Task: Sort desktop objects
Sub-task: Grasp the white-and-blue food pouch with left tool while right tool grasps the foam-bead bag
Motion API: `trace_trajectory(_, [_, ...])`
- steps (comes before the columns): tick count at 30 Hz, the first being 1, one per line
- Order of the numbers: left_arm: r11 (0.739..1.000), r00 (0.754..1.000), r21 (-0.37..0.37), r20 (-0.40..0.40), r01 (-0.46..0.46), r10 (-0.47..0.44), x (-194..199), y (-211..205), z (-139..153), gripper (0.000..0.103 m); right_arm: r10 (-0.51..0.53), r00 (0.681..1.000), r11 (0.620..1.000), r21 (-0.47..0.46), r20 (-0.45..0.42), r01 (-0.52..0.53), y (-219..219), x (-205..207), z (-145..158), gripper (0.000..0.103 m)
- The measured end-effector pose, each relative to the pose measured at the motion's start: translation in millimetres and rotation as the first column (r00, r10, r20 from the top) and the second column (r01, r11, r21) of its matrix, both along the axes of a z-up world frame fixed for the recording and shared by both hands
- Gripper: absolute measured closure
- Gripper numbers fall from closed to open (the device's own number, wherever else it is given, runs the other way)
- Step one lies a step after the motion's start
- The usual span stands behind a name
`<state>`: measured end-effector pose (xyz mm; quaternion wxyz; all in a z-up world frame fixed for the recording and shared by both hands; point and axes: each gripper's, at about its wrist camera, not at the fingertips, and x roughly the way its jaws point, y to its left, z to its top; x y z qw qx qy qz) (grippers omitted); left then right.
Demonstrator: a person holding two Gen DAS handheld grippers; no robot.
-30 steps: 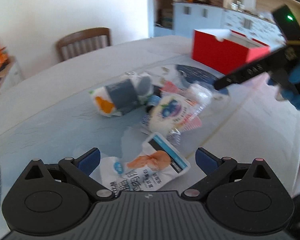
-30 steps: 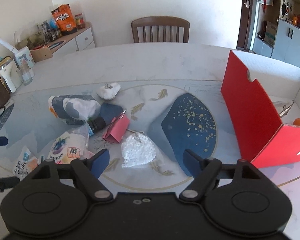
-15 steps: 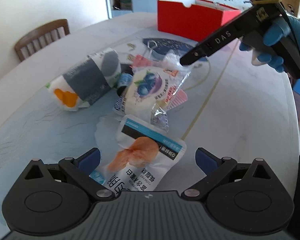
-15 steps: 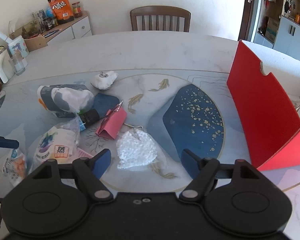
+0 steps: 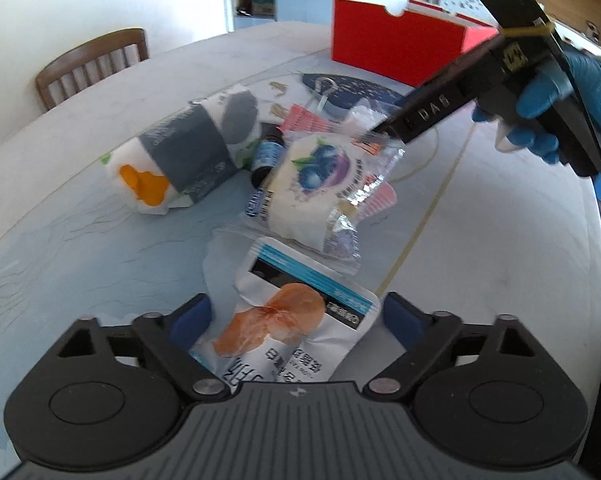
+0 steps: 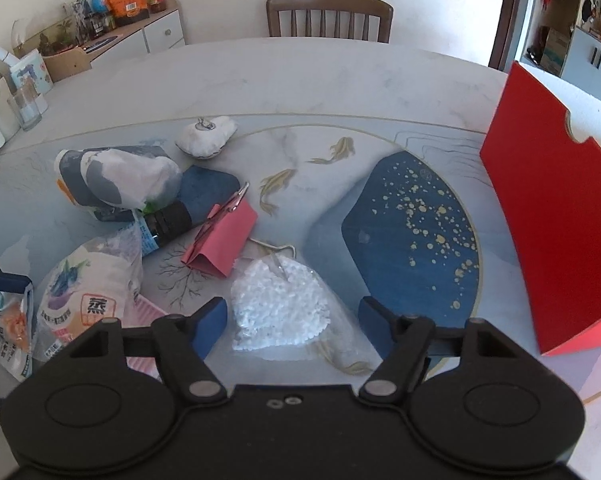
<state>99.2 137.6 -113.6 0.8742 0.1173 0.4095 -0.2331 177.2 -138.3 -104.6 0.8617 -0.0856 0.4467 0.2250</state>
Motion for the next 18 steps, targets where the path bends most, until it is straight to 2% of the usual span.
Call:
trace_trajectory(2, [1.0,1.0,-0.002,0.005,-0.025,0.025,0.2,2.9,2.2,0.028,0.009,1.0,1.0,-0.009,0.007,-0.009,1.9,0.5,-0.3,0.031])
trace_trajectory(8, [0.998,0.998,0.004,-0.002,-0.062,0.062,1.4,0.2,4.7,0.028,0.012,1.0,1.0,-0.027,0.022,-0.011,6.1,0.7,-0.7,0.035])
trace_trajectory(10, [0.997,0.997,0.002,-0.002,-0.077,0.077,1.5,-0.3,4.8,0.029,0.014,1.0,1.0,-0.027,0.025,-0.013,7.2,0.7,0.0,0.043])
trace_trajectory(18, [0.989,0.989,0.002,-0.008,-0.15,0.15,1.1,-4.9,5.1,0.029,-0.006,1.0,0.999,-0.037,0.009,0.006,6.9,-2.5,4.2,0.06])
